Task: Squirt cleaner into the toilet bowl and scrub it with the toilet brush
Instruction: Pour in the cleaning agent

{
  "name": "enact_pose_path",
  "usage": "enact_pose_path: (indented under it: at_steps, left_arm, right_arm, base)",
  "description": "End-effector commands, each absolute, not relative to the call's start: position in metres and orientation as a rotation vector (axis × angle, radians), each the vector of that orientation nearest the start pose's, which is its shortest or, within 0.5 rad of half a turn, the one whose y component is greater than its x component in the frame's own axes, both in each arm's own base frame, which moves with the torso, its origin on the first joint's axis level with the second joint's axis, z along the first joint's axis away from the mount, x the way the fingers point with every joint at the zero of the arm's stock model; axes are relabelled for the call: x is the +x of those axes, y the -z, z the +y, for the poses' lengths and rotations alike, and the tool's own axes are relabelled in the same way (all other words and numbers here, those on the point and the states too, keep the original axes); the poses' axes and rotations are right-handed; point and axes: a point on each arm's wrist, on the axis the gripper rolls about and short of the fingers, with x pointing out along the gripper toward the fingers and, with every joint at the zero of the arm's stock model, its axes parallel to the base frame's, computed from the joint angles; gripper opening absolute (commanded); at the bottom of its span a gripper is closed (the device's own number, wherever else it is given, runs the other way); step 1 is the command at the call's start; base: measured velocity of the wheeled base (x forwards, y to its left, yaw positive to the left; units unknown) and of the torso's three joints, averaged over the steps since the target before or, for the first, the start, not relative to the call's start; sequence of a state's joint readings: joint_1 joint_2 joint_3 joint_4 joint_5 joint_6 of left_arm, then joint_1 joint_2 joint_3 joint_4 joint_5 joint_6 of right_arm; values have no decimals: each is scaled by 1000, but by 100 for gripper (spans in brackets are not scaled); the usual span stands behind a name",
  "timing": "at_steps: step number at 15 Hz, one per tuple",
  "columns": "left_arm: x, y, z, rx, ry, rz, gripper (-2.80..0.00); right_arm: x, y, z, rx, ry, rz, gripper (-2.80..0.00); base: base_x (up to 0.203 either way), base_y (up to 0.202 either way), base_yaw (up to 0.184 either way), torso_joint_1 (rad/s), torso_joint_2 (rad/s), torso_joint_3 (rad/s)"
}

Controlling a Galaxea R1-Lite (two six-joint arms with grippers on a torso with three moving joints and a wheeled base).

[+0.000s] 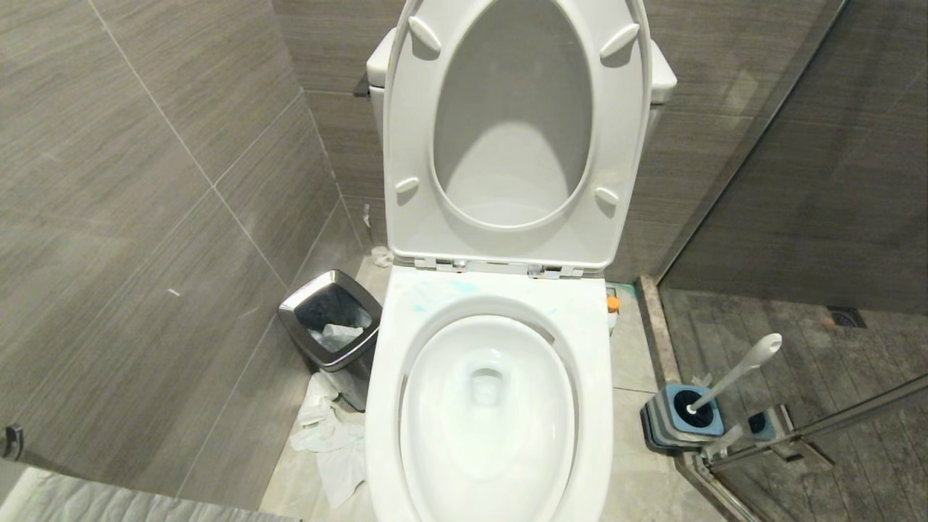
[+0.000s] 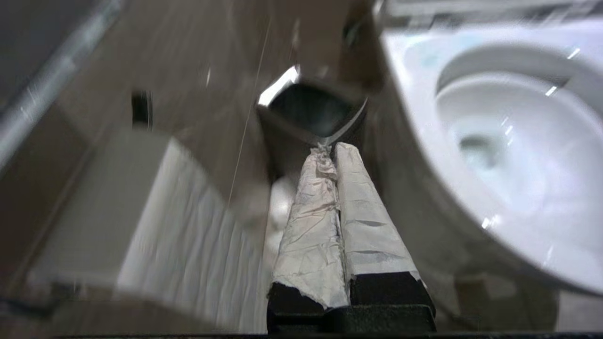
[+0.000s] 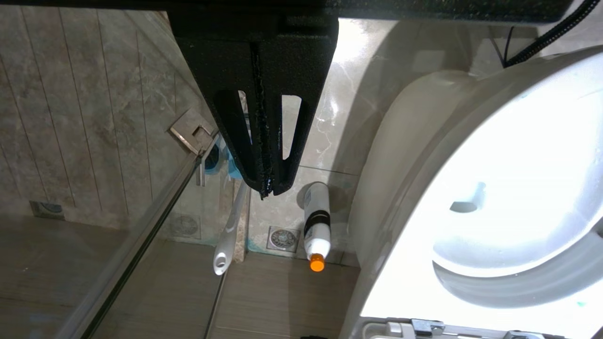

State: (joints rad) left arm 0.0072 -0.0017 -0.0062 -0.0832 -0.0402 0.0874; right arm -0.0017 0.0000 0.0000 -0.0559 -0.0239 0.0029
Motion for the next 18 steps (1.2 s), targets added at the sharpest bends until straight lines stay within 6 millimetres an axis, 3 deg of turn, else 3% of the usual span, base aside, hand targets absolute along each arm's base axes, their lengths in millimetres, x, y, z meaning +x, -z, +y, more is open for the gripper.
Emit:
enact_pose_path:
  at_steps: [1,18]
  left_arm:
    - [-23,-75,-1,86,9,4,-280]
    - [-23,-75,-1,35,19,7,-280]
  right_arm:
    - [-21,-74,-1,3,26,-31,-280]
    - [-21,-74,-1,3,26,-32,-280]
  base:
    - [0,0,0,0,0,0]
    - [0,0,0,0,0,0]
